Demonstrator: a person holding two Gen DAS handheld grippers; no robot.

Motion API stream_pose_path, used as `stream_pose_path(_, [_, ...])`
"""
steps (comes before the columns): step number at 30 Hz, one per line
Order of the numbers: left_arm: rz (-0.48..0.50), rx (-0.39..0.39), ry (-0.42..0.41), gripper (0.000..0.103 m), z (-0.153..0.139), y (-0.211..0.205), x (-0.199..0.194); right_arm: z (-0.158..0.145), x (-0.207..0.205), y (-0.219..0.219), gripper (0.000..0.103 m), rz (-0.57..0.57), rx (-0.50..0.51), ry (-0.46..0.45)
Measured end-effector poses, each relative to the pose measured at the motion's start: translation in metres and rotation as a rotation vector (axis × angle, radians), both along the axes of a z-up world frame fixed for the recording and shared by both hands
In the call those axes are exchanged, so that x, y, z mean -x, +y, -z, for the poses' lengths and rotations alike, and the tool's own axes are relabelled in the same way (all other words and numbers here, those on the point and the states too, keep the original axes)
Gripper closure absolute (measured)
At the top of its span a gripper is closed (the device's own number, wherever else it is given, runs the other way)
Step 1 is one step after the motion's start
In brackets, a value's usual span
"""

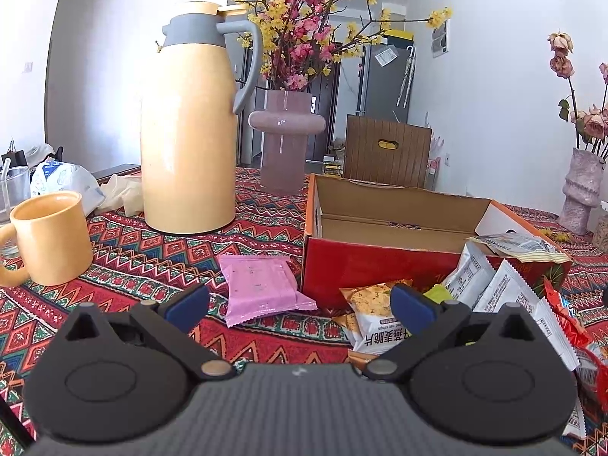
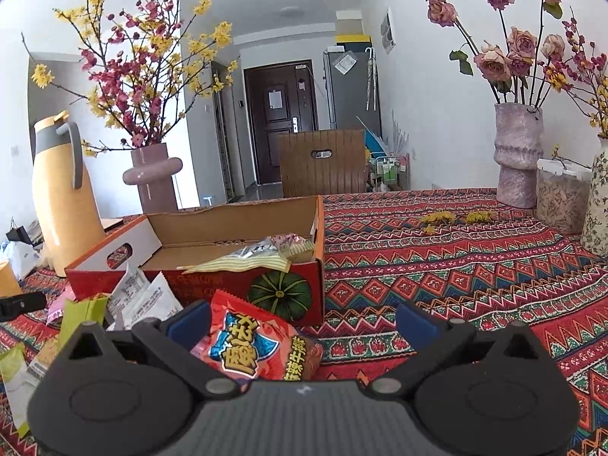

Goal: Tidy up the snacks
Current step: 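Grasp the orange printed snack bag with the right tool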

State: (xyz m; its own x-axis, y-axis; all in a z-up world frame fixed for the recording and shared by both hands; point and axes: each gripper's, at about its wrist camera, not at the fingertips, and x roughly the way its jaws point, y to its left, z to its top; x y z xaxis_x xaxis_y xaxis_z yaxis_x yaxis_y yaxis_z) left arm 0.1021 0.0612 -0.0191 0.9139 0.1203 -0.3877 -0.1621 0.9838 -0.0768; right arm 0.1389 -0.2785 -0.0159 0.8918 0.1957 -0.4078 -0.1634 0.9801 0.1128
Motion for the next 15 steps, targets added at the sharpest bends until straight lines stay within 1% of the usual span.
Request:
stream_pose_path(4, [0.012,0.006,-0.009,0.000,0.000,0.001,0.002,0.000,0.011,0.008,0.000,0.016,0.046,0.017])
stream_pose_path(8, [0.019,0.014,-0.011,0.000,-0.001,0.002,0.002,0.003,0.023,0.007,0.000,0.025,0.063,0.037])
stream_pose_path(12, [0.019,0.017,-0.008,0.000,0.000,0.002,0.002,0.011,0.028,0.004,0.000,0.037,0.059,0.075])
stream_pose_path(15, [0.017,0.015,-0.005,0.000,0.000,0.001,0.001,0.012,0.026,0.002,0.000,0.038,0.024,0.095])
